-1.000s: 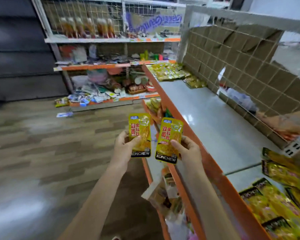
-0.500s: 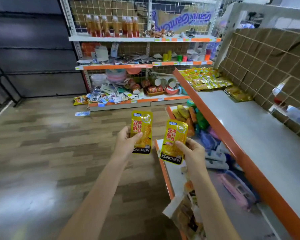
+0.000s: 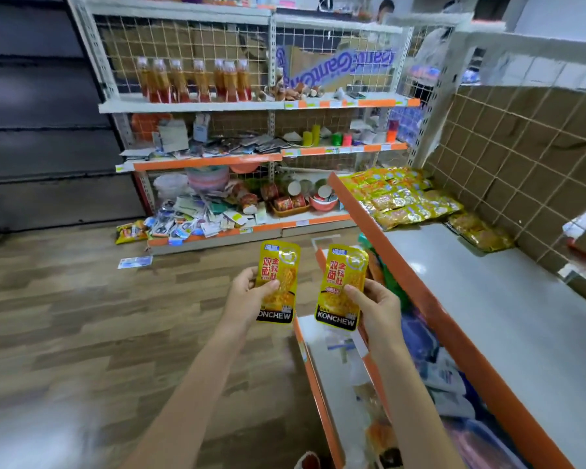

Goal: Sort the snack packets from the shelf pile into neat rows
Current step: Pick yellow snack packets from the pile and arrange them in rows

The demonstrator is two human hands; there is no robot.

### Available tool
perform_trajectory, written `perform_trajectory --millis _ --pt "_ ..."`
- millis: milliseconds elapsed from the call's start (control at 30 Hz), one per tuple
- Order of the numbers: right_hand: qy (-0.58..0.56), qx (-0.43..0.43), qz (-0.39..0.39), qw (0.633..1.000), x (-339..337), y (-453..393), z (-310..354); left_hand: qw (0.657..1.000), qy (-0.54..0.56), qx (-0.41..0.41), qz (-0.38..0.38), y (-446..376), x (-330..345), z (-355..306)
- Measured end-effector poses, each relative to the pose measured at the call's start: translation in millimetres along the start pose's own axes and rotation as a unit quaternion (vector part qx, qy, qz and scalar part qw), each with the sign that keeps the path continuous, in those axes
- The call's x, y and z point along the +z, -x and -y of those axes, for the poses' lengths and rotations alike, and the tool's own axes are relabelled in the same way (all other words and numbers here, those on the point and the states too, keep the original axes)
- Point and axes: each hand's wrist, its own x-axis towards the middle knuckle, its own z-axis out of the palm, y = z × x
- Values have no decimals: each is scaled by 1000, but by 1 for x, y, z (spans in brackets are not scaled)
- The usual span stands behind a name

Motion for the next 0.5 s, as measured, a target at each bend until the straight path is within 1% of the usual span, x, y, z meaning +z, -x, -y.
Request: perform_trajectory --millis 100,267,400,500 --pt "-15 -8 -21 1000 1 -52 8 999 -18 1 29 -54 28 -21" --pt "-33 -24 -104 994 -27 -128 30 994 -49 37 96 -132 98 -44" --pt "-17 -42 -175 984 -68 -160 34 984 -61 37 163 -169 160 -34" --pt "-21 -39 -240 970 -104 -176 33 967 -93 40 232 -188 207 -23"
